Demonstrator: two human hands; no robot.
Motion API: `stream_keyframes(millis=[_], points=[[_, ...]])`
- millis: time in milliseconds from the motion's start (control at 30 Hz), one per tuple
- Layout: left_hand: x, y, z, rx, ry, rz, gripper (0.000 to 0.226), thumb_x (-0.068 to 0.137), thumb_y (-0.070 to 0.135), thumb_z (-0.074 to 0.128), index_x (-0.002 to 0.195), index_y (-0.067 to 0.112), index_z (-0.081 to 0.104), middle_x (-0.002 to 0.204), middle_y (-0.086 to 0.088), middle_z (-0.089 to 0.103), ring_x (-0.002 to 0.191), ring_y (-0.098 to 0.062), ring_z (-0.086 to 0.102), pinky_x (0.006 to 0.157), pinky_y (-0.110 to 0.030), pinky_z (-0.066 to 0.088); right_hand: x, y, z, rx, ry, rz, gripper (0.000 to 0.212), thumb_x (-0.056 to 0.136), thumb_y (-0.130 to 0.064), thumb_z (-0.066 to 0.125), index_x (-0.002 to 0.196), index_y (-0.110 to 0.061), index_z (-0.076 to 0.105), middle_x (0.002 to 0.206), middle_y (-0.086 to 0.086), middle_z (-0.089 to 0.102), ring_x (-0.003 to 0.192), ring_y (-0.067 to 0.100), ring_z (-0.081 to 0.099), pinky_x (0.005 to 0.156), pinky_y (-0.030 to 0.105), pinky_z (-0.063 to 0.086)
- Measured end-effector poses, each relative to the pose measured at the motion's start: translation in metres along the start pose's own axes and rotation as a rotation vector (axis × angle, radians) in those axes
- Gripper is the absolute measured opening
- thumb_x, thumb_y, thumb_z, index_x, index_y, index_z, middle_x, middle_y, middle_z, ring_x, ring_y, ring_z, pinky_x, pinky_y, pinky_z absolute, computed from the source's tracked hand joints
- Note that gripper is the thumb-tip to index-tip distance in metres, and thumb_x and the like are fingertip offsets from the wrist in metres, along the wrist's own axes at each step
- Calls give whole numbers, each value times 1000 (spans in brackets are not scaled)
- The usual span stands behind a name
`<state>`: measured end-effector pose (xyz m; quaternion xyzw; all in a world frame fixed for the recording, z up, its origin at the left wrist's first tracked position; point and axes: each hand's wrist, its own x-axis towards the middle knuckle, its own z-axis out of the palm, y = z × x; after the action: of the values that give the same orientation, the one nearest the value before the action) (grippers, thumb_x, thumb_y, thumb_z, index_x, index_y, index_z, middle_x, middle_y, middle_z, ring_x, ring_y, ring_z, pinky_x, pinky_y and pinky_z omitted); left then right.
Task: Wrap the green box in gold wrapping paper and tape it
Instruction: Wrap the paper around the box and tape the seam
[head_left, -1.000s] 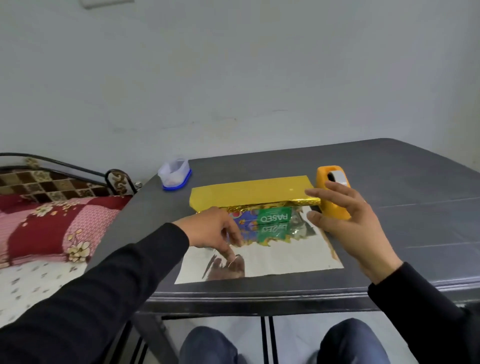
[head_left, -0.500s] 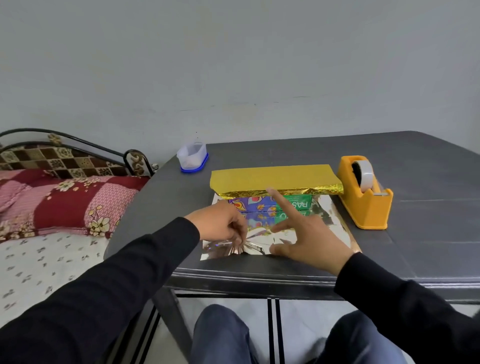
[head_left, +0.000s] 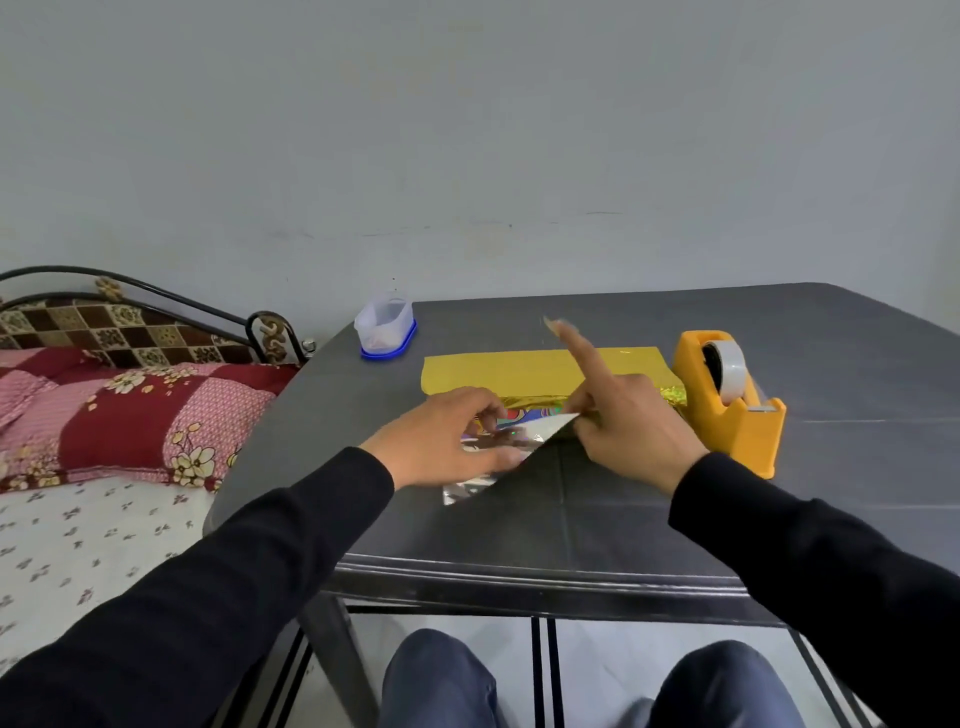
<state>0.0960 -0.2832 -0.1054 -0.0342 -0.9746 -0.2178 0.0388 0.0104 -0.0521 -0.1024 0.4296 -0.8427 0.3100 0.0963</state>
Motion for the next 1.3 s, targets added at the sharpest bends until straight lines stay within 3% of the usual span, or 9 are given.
stream_keyframes(millis=[100, 200, 333, 433, 533, 767, 1000, 1167, 1300], points=[[3, 12, 15, 260, 145, 22, 76, 69, 77, 68, 127, 32, 49, 120, 17, 51, 103, -7, 52, 85, -30, 48, 17, -2, -6, -15, 2, 29, 103, 87, -3, 60, 159, -46, -1, 99, -4, 76, 87, 15, 70, 85, 34, 61], [15, 14, 20, 478, 280, 15, 52, 82, 50, 66, 124, 24, 50, 117, 7, 56, 101, -20, 57, 81, -39, 52, 31, -1, -11, -49, -3, 70, 99, 88, -6, 58, 159, -46, 3, 97, -5, 76, 84, 16, 69, 77, 26, 59], [22, 8, 8, 278, 338, -93, 31, 94, 26, 55, 124, 22, 55, 116, 4, 62, 104, -20, 60, 81, -37, 54, 42, 3, -14, -34, 11, 115, 92, 91, -12, 61, 161, -42, 9, 83, -6, 72, 72, 8, 62, 59, 14, 44], [21, 18, 14, 167, 354, -59, 53, 91, 52, 64, 133, 23, 50, 123, 6, 58, 112, -15, 56, 89, -35, 53, 48, 6, -10, 5, 31, 124, 90, 93, -21, 68, 160, -41, 11, 82, -5, 72, 77, 13, 66, 74, 27, 56], [27, 31, 32, 319, 340, -84, 88, 77, 74, 67, 140, 19, 41, 131, 3, 51, 117, -19, 52, 93, -41, 52, 53, 6, -3, -6, 45, 143, 90, 92, -29, 73, 159, -39, 15, 85, -4, 71, 80, 14, 67, 79, 30, 60], [32, 13, 21, 383, 424, -158, 38, 87, 13, 60, 124, 16, 52, 118, -3, 57, 101, -22, 54, 78, -38, 55, 49, 20, -9, -41, 34, 133, 91, 90, -32, 77, 159, -38, 19, 89, -8, 74, 86, 15, 68, 86, 34, 60], [38, -19, -19, 286, 325, -205, 24, 103, 19, 44, 119, 21, 62, 96, 0, 66, 77, -13, 60, 62, -25, 46, 51, 28, -21, 16, -47, 96, 94, 91, -33, 77, 161, -39, 15, 92, -14, 72, 88, 9, 68, 92, 35, 58], [47, -33, -28, 194, 291, -267, 28, 106, 20, 36, 115, 17, 63, 88, -4, 64, 76, -16, 61, 65, -29, 49, 56, 33, -34, -197, -228, 97, 123, 72, -58, 85, 156, -52, -3, 124, 1, 68, 108, 25, 66, 98, 44, 55], [51, -42, -34, 123, 301, -319, 31, 106, 17, 32, 114, 17, 62, 87, -5, 64, 73, -17, 59, 61, -29, 44, 64, 46, -46, -172, -194, 98, 106, 87, -31, 79, 156, -54, 2, 111, -1, 72, 107, 24, 67, 98, 40, 53]])
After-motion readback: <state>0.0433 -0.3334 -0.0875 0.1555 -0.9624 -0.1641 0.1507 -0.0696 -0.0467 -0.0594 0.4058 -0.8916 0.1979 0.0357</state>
